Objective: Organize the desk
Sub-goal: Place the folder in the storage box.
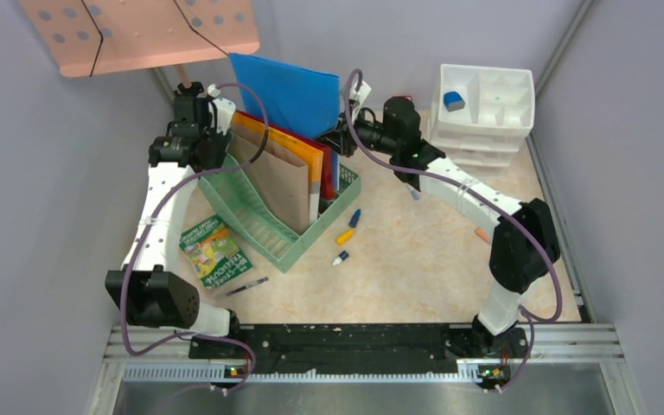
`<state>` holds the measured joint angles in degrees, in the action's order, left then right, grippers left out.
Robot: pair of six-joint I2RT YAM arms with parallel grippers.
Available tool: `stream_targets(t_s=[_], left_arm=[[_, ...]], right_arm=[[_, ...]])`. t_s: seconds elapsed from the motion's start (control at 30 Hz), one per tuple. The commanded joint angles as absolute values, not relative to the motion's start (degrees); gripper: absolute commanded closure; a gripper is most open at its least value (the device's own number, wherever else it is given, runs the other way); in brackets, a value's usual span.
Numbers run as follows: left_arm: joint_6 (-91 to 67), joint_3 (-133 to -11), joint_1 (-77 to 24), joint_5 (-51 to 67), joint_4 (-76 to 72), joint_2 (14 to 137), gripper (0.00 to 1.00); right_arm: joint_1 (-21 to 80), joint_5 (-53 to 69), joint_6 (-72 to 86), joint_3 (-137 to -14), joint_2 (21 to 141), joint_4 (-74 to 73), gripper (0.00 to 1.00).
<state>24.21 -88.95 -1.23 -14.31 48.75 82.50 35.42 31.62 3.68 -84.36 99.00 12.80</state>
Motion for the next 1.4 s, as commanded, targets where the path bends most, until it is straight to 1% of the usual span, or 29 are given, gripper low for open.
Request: stream_targets(t_s=[0.0,0.23,0.4,0.87,1.1,1.27,1.37], left_arm=[[24.5,-91.3,-1.0,-12.6,49.5,81.5,0.41],[24.4,-90.1,-1.0,-12.0,49.7,81.0,0.43],[24.3,-90.2,-1.0,-11.7,49.7,81.0,0.43],[24.5,-89.6,-1.0,-11.4,50.2,80.6,0.44],[24.5,-89.9,-1.0,-11.1,50.6,80.5,0.45],[24.5,-89.9,-1.0,-10.4,50.5,80.5,0.45],[24.5,-90.0,-1.0,-10.0,50.5,80.5,0.45]], right_arm=[[36.2,31.9,5.7,-83.8,100.6,21.6,1.00],[37.2,29.9,4.1,-80.3,102.7,25.8,1.00],[37.3,30.8,4.6,-78.5,104.2,28.8,1.00],[37.6,30.7,4.5,-81.0,106.8,29.0,1.00],[38.9,29.5,1.9,-76.2,106.8,29.8,1.00],[39.7,26.9,-1.4,-70.3,104.4,31.1,1.00],[39.7,26.0,-1.9,-68.7,103.5,30.9,1.00]])
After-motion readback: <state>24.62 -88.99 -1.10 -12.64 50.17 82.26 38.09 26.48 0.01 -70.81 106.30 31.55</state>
